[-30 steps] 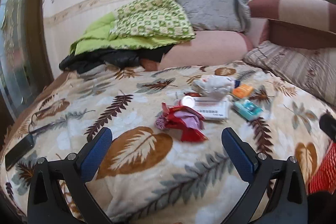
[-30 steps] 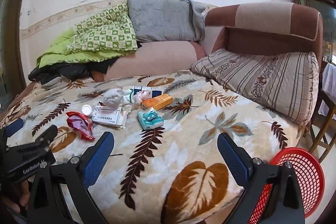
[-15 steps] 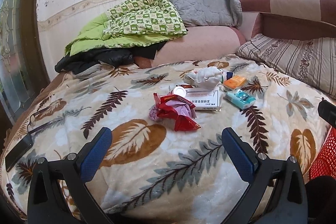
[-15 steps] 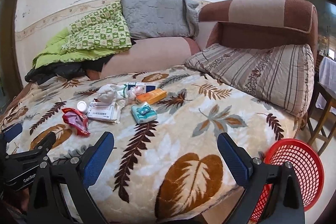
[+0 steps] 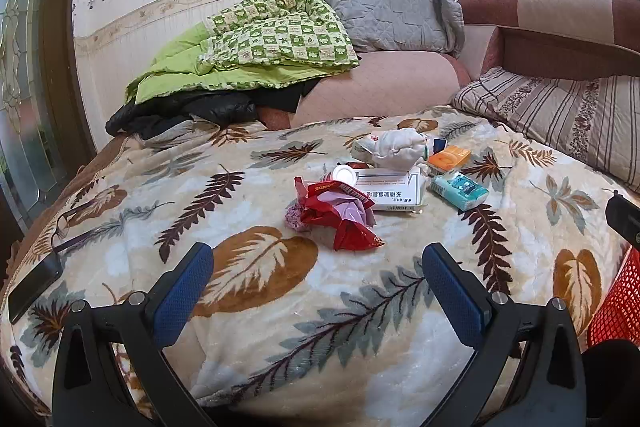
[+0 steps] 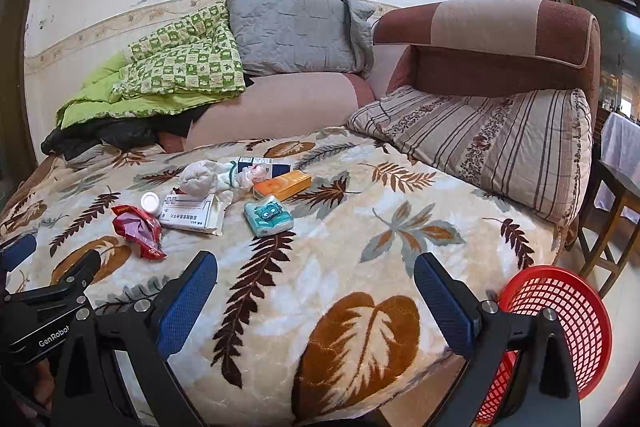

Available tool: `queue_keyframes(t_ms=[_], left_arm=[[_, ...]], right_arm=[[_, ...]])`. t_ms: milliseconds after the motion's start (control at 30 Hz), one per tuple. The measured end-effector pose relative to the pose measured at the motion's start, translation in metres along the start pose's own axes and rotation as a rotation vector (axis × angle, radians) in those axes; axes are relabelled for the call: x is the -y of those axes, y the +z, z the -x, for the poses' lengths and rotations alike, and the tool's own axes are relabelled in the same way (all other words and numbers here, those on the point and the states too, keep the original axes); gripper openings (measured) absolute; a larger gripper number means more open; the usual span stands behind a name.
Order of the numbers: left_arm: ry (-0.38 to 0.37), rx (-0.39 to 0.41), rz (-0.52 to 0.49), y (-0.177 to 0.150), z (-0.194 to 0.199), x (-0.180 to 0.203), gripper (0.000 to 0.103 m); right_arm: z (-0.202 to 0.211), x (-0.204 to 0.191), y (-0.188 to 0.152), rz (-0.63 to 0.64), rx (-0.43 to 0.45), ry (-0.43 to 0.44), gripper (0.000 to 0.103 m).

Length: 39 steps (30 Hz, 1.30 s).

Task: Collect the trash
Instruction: 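Reach the left tool to the red-and-purple wrapper and close on it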

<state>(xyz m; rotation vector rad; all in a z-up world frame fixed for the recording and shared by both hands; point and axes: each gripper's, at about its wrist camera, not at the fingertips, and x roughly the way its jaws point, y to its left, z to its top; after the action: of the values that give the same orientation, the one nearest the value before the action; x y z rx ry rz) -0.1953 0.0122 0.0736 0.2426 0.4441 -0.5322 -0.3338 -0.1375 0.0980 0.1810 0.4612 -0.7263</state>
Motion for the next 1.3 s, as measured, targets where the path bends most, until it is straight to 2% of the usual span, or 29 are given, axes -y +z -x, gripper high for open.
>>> queue_keyframes(t_ms=[1033, 1200, 1300], left_arm=[[0.003, -0.005, -0.001, -0.002, -0.002, 0.003, 0.103], [-0.01, -0.022, 0.008, -0.005, -0.006, 0.004, 0.103], [-0.031, -0.058, 0.032, -0.004, -0.014, 0.001, 0.103]], right_arm=[[-0.008, -0.001, -0.004, 0.004, -0.033, 0.002, 0.1], [-0.012, -0.001, -0.003, 0.005, -0.05, 0.008, 0.1], [-0.015, 0.0, -0.003, 0.005, -0.067, 0.019, 0.1]])
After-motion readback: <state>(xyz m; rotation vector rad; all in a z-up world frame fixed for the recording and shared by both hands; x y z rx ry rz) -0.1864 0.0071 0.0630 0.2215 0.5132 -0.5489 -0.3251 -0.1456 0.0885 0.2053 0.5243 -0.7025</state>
